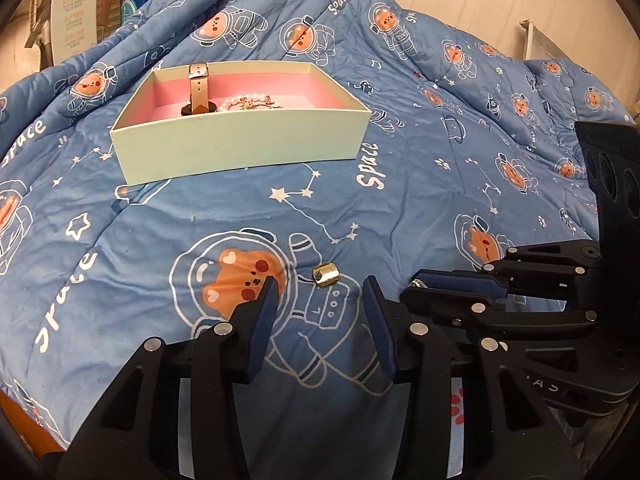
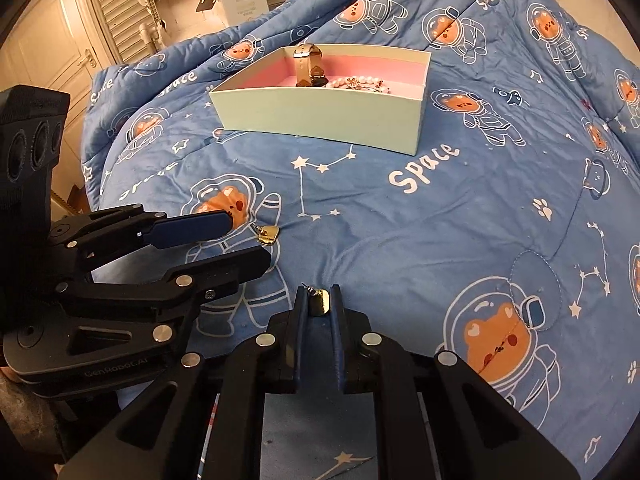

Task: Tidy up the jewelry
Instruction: 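Grasp the other gold lock charm with the left tool while the right tool holds its charm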

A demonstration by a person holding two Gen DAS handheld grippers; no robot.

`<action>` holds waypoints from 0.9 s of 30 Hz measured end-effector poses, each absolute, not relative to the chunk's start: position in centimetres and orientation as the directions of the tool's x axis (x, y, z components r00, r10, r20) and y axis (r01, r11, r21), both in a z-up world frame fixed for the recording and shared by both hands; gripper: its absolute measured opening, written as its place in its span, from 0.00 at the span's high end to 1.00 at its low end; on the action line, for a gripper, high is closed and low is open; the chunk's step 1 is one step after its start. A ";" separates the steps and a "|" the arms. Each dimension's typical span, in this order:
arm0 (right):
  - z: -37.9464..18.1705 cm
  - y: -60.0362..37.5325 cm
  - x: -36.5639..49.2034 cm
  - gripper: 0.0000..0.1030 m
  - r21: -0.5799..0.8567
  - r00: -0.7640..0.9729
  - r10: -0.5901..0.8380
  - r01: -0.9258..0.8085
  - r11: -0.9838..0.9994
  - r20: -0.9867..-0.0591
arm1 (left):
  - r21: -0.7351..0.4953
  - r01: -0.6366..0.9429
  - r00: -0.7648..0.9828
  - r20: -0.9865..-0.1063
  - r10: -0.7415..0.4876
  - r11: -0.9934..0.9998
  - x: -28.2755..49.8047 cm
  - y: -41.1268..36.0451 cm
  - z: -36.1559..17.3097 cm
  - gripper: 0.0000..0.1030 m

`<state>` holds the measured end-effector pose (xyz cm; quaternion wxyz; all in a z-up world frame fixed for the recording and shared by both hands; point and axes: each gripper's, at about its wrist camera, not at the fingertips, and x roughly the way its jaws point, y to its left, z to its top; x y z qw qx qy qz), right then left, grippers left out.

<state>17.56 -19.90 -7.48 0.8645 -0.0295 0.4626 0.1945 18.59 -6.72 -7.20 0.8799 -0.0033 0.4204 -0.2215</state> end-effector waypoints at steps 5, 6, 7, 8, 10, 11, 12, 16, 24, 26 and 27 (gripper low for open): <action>-7.5 -20.7 17.5 0.90 0.131 0.502 0.297 -0.339 0.932 -0.813 | -0.182 0.394 0.543 -0.745 -0.388 0.901 19.2 -7.1 -7.4 0.58; -7.5 -20.9 17.5 0.90 0.132 0.503 0.295 -0.335 0.933 -0.813 | -0.181 0.396 0.542 -0.746 -0.388 0.900 19.3 -7.2 -7.4 0.58; -7.5 -21.1 17.5 0.90 0.132 0.504 0.293 -0.331 0.934 -0.813 | -0.179 0.397 0.540 -0.747 -0.387 0.900 19.5 -7.3 -7.5 0.58; -7.5 -21.2 17.5 0.90 0.132 0.504 0.292 -0.329 0.935 -0.813 | -0.176 0.398 0.540 -0.749 -0.385 0.900 19.6 -7.5 -7.5 0.59; -7.6 -21.3 17.5 0.90 0.132 0.506 0.291 -0.325 0.936 -0.812 | -0.165 0.404 0.539 -0.751 -0.380 0.900 19.9 -7.9 -7.5 0.62; -7.6 -21.3 17.5 0.90 0.133 0.507 0.290 -0.323 0.937 -0.812 | -0.158 0.409 0.538 -0.754 -0.378 0.899 20.0 -8.2 -7.5 0.64; -7.6 -21.3 17.5 0.90 0.134 0.507 0.290 -0.321 0.937 -0.812 | -0.152 0.413 0.538 -0.755 -0.375 0.898 20.1 -8.4 -7.5 0.66; -7.6 -21.5 17.5 0.90 0.137 0.509 0.290 -0.317 0.939 -0.811 | -0.144 0.412 0.539 -0.758 -0.368 0.900 20.3 -8.7 -7.6 0.76; -7.7 -21.5 17.5 0.90 0.142 0.506 0.292 -0.314 0.939 -0.812 | -0.139 0.409 0.551 -0.750 -0.366 0.902 19.7 -8.3 -7.5 0.85; -7.7 -21.5 17.5 0.90 0.143 0.506 0.292 -0.314 0.939 -0.812 | -0.144 0.406 0.552 -0.749 -0.368 0.902 19.5 -8.3 -7.5 0.85; -7.7 -21.5 17.5 0.90 0.144 0.505 0.293 -0.313 0.939 -0.812 | -0.150 0.404 0.551 -0.748 -0.370 0.903 19.4 -8.2 -7.4 0.85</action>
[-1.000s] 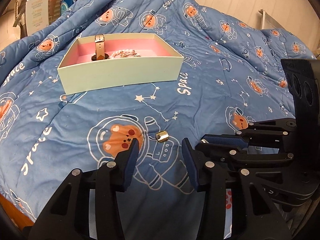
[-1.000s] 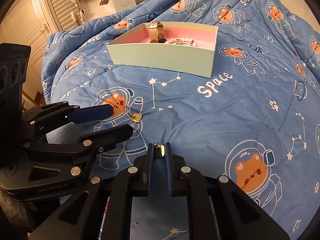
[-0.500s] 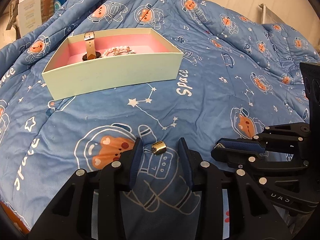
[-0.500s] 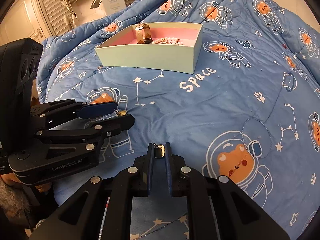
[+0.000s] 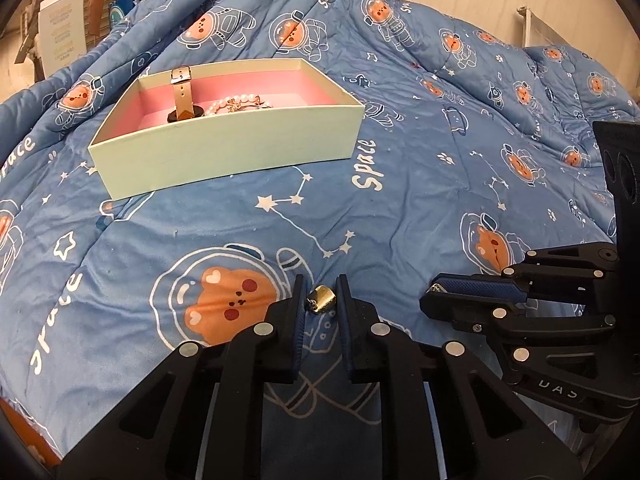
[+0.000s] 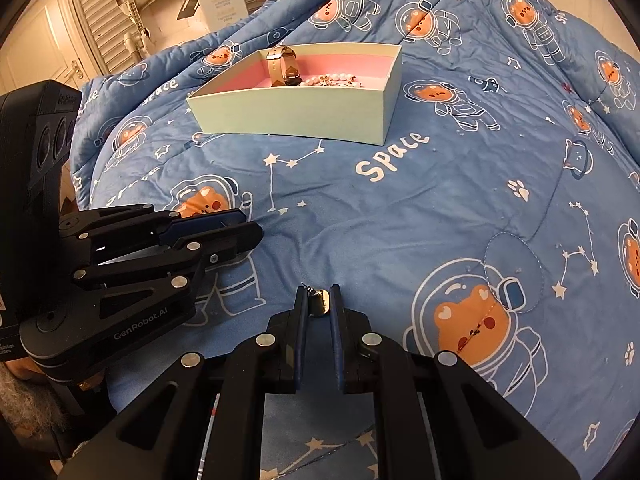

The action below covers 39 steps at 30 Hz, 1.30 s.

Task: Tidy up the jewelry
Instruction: 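Grasp the other gold lock charm with the left tool while the right tool holds its charm, then carry both gold lock charms into the pink box and open both tools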

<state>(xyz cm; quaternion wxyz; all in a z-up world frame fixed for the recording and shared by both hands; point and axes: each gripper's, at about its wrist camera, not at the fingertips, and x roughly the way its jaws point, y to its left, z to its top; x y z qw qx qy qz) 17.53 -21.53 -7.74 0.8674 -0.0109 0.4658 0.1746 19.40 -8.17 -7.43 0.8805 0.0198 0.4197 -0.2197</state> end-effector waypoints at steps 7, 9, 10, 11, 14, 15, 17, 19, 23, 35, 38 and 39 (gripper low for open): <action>-7.8 -21.6 17.5 0.90 0.147 0.504 0.295 -0.312 0.939 -0.812 | -0.173 0.392 0.556 -0.738 -0.382 0.904 18.9 -7.5 -7.3 0.85; -7.8 -21.6 17.6 0.90 0.148 0.504 0.295 -0.312 0.938 -0.812 | -0.178 0.387 0.559 -0.735 -0.384 0.905 18.7 -7.3 -7.2 0.85; -7.8 -21.6 17.6 0.90 0.148 0.504 0.295 -0.312 0.939 -0.812 | -0.182 0.384 0.560 -0.734 -0.385 0.905 18.7 -7.2 -7.1 0.85; -7.8 -21.6 17.6 0.90 0.150 0.504 0.296 -0.311 0.939 -0.812 | -0.184 0.381 0.562 -0.732 -0.385 0.906 18.6 -7.2 -7.0 0.85; -7.9 -21.6 17.6 0.90 0.151 0.503 0.297 -0.310 0.939 -0.812 | -0.194 0.373 0.568 -0.725 -0.389 0.907 18.4 -6.8 -6.8 0.85; -7.9 -21.6 17.6 0.90 0.150 0.503 0.296 -0.311 0.939 -0.812 | -0.198 0.371 0.569 -0.723 -0.391 0.907 18.3 -6.6 -6.7 0.85; -7.9 -21.5 17.6 0.90 0.150 0.503 0.296 -0.311 0.939 -0.812 | -0.204 0.365 0.572 -0.720 -0.392 0.908 18.2 -6.4 -6.6 0.85; -7.9 -21.5 17.6 0.90 0.152 0.503 0.297 -0.310 0.938 -0.811 | -0.209 0.362 0.575 -0.717 -0.394 0.909 18.0 -6.1 -6.5 0.85; -7.7 -21.4 17.7 0.90 0.160 0.499 0.305 -0.312 0.936 -0.811 | -0.218 0.355 0.578 -0.714 -0.396 0.909 17.7 -5.6 -6.2 0.85; -6.8 -20.2 18.3 0.90 0.233 0.467 0.385 -0.351 0.907 -0.796 | -0.248 0.323 0.584 -0.707 -0.399 0.913 17.7 -3.8 -5.3 0.85; -6.4 -19.8 18.5 0.90 0.243 0.462 0.403 -0.367 0.898 -0.790 | -0.243 0.324 0.593 -0.701 -0.397 0.914 17.9 -3.5 -4.8 0.85; -6.2 -19.7 18.6 0.90 0.243 0.463 0.406 -0.372 0.896 -0.788 | -0.241 0.325 0.595 -0.699 -0.396 0.914 18.0 -3.5 -4.6 0.85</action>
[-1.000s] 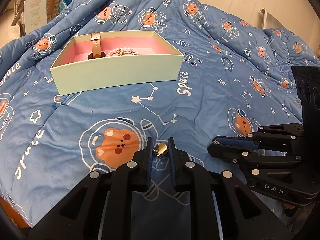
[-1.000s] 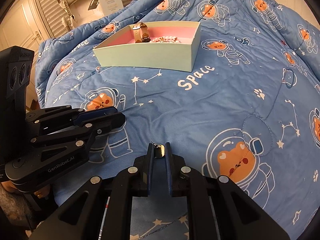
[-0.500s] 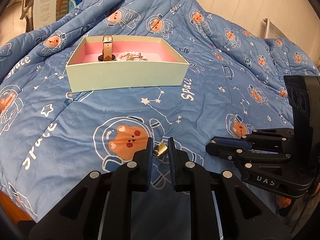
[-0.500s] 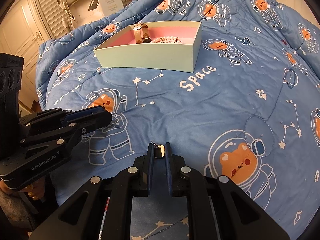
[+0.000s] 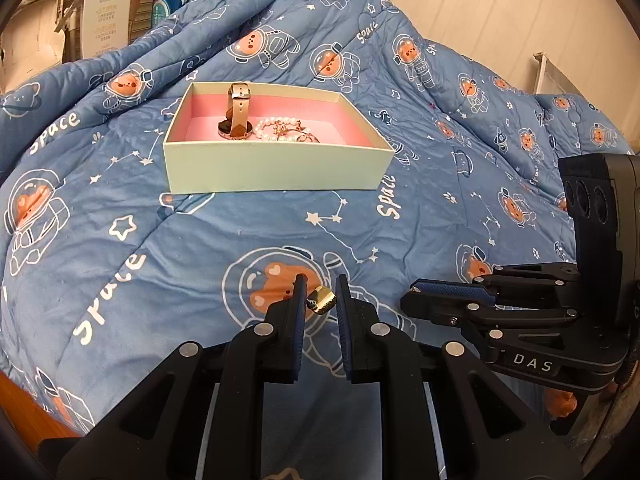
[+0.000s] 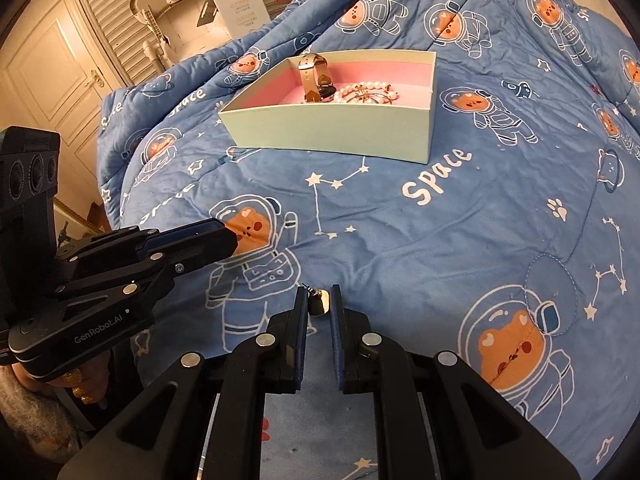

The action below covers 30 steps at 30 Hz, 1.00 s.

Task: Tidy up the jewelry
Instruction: 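Carry both gold lock charms into the pink box and open both tools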

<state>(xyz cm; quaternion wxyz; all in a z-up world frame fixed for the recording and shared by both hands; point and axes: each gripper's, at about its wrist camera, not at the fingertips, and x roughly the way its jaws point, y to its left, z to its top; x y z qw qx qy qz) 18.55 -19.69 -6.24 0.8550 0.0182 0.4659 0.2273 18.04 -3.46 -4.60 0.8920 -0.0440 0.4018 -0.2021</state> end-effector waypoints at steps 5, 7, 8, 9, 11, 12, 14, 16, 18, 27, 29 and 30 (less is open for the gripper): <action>-4.9 -19.1 19.7 0.90 0.270 0.460 0.443 -0.394 0.878 -0.769 | -0.243 0.327 0.607 -0.687 -0.400 0.913 19.2 -3.0 -3.4 0.85; -4.1 -18.8 20.3 0.90 0.269 0.470 0.451 -0.404 0.874 -0.759 | -0.237 0.328 0.615 -0.681 -0.397 0.915 19.7 -2.8 -2.9 0.85; -3.8 -18.7 20.6 0.90 0.266 0.475 0.454 -0.411 0.872 -0.754 | -0.230 0.331 0.620 -0.678 -0.395 0.915 20.1 -2.7 -2.6 0.85; -3.4 -18.6 21.0 0.90 0.260 0.480 0.454 -0.418 0.871 -0.750 | -0.222 0.333 0.625 -0.675 -0.391 0.916 20.4 -2.7 -2.3 0.85; -2.7 -18.3 21.7 0.90 0.247 0.491 0.455 -0.431 0.868 -0.743 | -0.210 0.336 0.634 -0.670 -0.385 0.918 21.0 -2.6 -1.7 0.85; -2.4 -18.2 22.0 0.90 0.239 0.495 0.455 -0.438 0.866 -0.740 | -0.207 0.338 0.637 -0.668 -0.385 0.918 21.4 -2.5 -1.5 0.85; -1.9 -18.0 22.8 0.90 0.220 0.502 0.449 -0.450 0.865 -0.739 | -0.200 0.342 0.641 -0.665 -0.383 0.918 22.2 -2.4 -1.0 0.85; -1.4 -17.8 23.7 0.90 0.209 0.507 0.447 -0.458 0.864 -0.737 | -0.188 0.339 0.642 -0.671 -0.373 0.922 23.1 -2.3 -0.6 0.85; -0.9 -17.8 24.6 0.90 0.210 0.506 0.452 -0.464 0.861 -0.734 | -0.189 0.332 0.641 -0.673 -0.368 0.924 24.2 -2.0 -0.4 0.85; 0.8 -16.9 28.6 0.90 0.138 0.511 0.431 -0.513 0.847 -0.744 | -0.219 0.317 0.598 -0.709 -0.374 0.923 29.0 -1.1 -0.2 0.85; 0.8 -16.8 29.6 0.90 0.121 0.500 0.418 -0.523 0.844 -0.758 | -0.219 0.321 0.583 -0.721 -0.374 0.921 30.0 -1.2 -0.4 0.85; 0.7 -16.8 30.0 0.90 0.115 0.496 0.413 -0.525 0.843 -0.764 | -0.216 0.326 0.574 -0.728 -0.375 0.920 30.4 -1.4 -0.5 0.85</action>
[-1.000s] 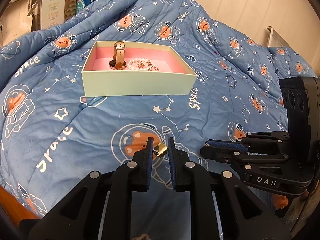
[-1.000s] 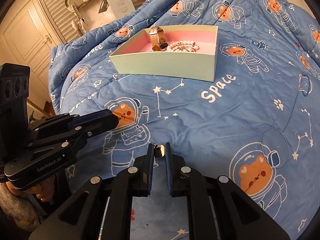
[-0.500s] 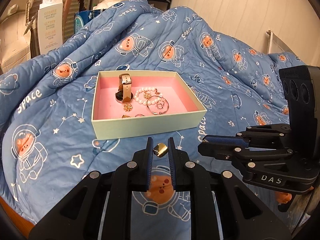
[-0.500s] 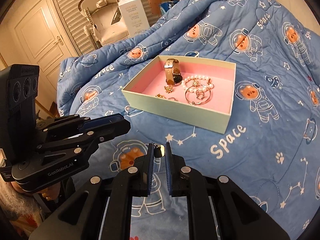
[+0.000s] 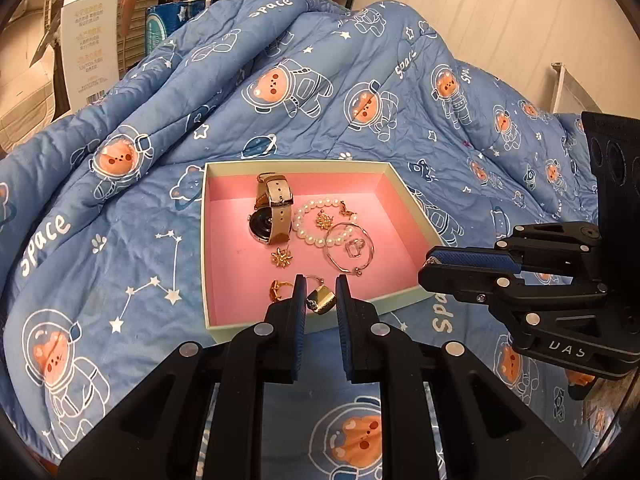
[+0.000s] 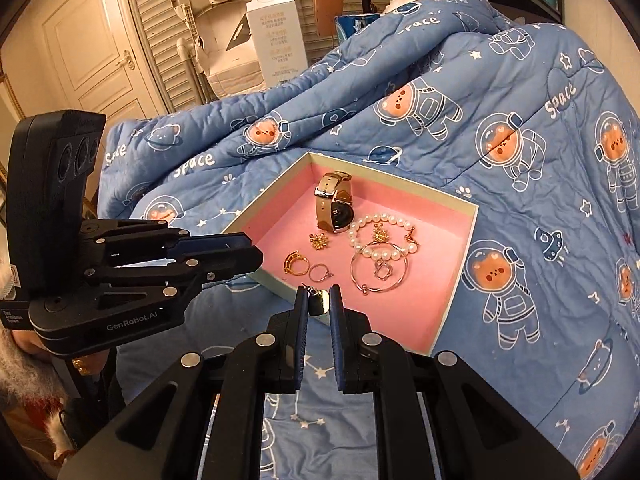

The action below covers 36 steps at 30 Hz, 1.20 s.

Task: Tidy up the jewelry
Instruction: 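Carry both gold lock charms into the pink box and open both tools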

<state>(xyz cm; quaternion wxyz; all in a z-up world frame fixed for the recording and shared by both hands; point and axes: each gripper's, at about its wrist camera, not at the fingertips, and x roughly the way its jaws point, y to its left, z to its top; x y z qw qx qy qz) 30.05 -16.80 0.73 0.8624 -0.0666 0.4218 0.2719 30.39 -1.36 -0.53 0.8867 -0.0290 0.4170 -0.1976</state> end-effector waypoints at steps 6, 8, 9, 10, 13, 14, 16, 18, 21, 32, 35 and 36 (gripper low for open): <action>0.1 -16.7 32.3 0.90 0.098 0.449 0.393 -0.550 0.830 -0.803 | -0.219 0.336 0.527 -0.762 -0.375 0.916 33.0 -2.1 -1.3 0.85; 0.0 -16.9 33.0 0.90 0.094 0.443 0.384 -0.550 0.830 -0.810 | -0.236 0.334 0.505 -0.773 -0.385 0.913 33.9 -2.0 -1.7 0.85; -0.1 -16.9 33.3 0.90 0.100 0.429 0.388 -0.556 0.825 -0.816 | -0.245 0.333 0.494 -0.777 -0.390 0.910 34.3 -2.0 -1.9 0.85; -0.3 -16.9 33.7 0.90 0.108 0.412 0.393 -0.565 0.818 -0.822 | -0.250 0.333 0.485 -0.781 -0.392 0.909 34.7 -2.1 -2.0 0.85; -1.0 -16.7 34.6 0.90 0.097 0.389 0.372 -0.570 0.816 -0.843 | -0.237 0.345 0.467 -0.796 -0.385 0.908 35.4 -2.6 -2.4 0.85; -1.2 -16.6 34.9 0.90 0.092 0.382 0.364 -0.573 0.815 -0.849 | -0.228 0.352 0.464 -0.799 -0.381 0.908 35.5 -2.8 -2.4 0.85; -1.6 -16.5 35.4 0.90 0.083 0.365 0.352 -0.582 0.809 -0.862 | -0.218 0.364 0.458 -0.804 -0.378 0.905 35.8 -3.3 -2.4 0.85; -2.0 -16.1 35.8 0.90 0.090 0.334 0.352 -0.601 0.794 -0.874 | -0.217 0.371 0.452 -0.807 -0.380 0.903 36.1 -3.6 -2.5 0.85; -2.5 -15.5 36.2 0.90 0.097 0.288 0.350 -0.633 0.768 -0.891 | -0.228 0.370 0.434 -0.815 -0.385 0.900 36.7 -3.8 -2.9 0.85; -4.5 -14.0 37.4 0.90 0.061 0.183 0.263 -0.702 0.709 -0.947 | -0.256 0.360 0.378 -0.839 -0.391 0.897 38.2 -4.2 -4.4 0.85; -4.7 -13.9 37.6 0.89 0.058 0.179 0.253 -0.698 0.713 -0.951 | -0.251 0.366 0.369 -0.845 -0.387 0.896 38.4 -4.5 -4.7 0.85; -4.8 -13.9 37.7 0.89 0.058 0.175 0.251 -0.700 0.711 -0.952 | -0.253 0.369 0.365 -0.846 -0.389 0.895 38.4 -4.5 -4.8 0.85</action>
